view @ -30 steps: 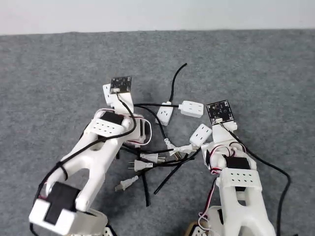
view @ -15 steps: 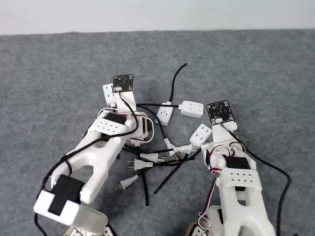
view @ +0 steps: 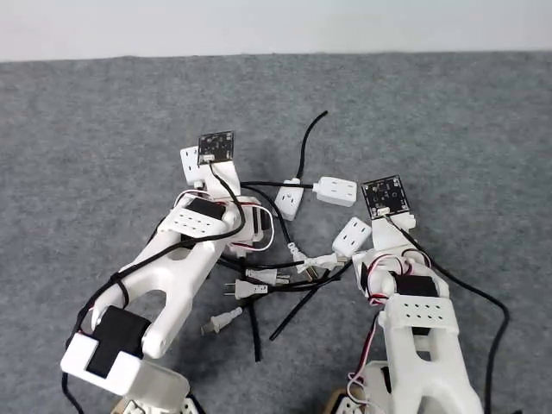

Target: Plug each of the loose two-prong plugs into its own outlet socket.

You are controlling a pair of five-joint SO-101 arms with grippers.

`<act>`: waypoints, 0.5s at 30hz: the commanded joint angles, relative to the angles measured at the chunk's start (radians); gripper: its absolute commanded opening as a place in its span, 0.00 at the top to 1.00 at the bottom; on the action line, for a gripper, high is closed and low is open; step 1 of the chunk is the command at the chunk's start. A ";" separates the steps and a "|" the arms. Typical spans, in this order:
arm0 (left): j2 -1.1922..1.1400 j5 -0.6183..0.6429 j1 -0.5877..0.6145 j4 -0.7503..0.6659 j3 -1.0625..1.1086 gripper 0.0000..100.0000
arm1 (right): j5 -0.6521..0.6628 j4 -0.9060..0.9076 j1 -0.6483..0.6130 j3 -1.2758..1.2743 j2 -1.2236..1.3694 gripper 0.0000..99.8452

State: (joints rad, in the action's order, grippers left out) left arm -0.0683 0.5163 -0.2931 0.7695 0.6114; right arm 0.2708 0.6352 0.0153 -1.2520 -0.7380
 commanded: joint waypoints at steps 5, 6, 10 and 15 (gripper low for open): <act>0.002 0.023 0.112 0.110 0.024 0.81 | 0.012 -0.022 -0.008 0.012 0.001 0.99; 0.002 0.021 0.129 0.118 0.025 0.81 | 0.012 -0.022 -0.008 0.012 0.001 0.99; 0.000 0.020 0.183 0.140 0.028 0.81 | 0.012 -0.022 -0.008 0.012 0.001 0.99; 0.000 0.020 0.215 0.140 0.028 0.81 | 0.012 -0.022 -0.008 0.012 0.001 0.99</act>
State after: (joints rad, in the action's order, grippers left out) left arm -0.0760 0.5332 -0.1120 0.8968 0.6498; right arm 0.2708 0.6352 0.0138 -1.2520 -0.7380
